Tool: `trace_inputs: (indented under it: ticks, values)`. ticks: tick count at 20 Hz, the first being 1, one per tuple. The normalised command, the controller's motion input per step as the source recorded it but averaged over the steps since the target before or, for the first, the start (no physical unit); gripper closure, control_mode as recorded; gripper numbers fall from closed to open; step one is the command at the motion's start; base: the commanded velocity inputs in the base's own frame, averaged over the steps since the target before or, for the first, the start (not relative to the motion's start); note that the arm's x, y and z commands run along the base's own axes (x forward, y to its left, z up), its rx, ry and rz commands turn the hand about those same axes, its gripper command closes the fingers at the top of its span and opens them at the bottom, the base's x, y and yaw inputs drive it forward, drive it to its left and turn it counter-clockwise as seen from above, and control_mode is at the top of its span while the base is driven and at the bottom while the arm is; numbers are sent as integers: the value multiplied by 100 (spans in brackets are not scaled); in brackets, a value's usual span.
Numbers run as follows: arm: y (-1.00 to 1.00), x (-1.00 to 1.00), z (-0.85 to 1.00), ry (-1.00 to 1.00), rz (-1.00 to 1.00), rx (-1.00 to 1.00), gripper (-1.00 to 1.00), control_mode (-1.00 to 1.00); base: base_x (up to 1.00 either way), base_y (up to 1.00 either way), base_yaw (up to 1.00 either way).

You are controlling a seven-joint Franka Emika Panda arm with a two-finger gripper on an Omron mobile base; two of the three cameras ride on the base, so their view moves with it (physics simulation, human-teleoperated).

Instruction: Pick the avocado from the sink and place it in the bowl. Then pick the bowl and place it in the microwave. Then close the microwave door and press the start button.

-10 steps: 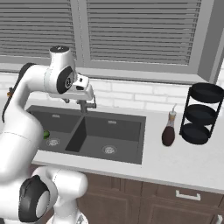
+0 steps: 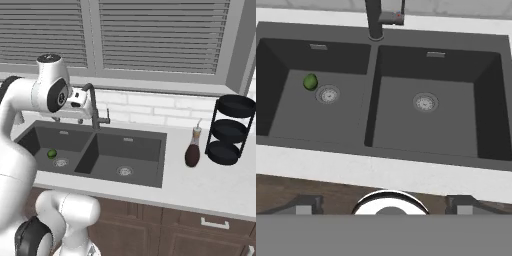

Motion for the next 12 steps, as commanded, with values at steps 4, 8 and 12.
trace_inputs:
  ticks: [4, 8, 12]
  values:
    - [94, -42, -4, 0, 10, -2, -100, -100, 0, 0, 0]
    - [97, -6, -9, 0, 13, -2, -100, -100, 0, 0, 0]
    - [92, 0, -27, 0, 14, 1, -100, -100, 0, 0, 0]
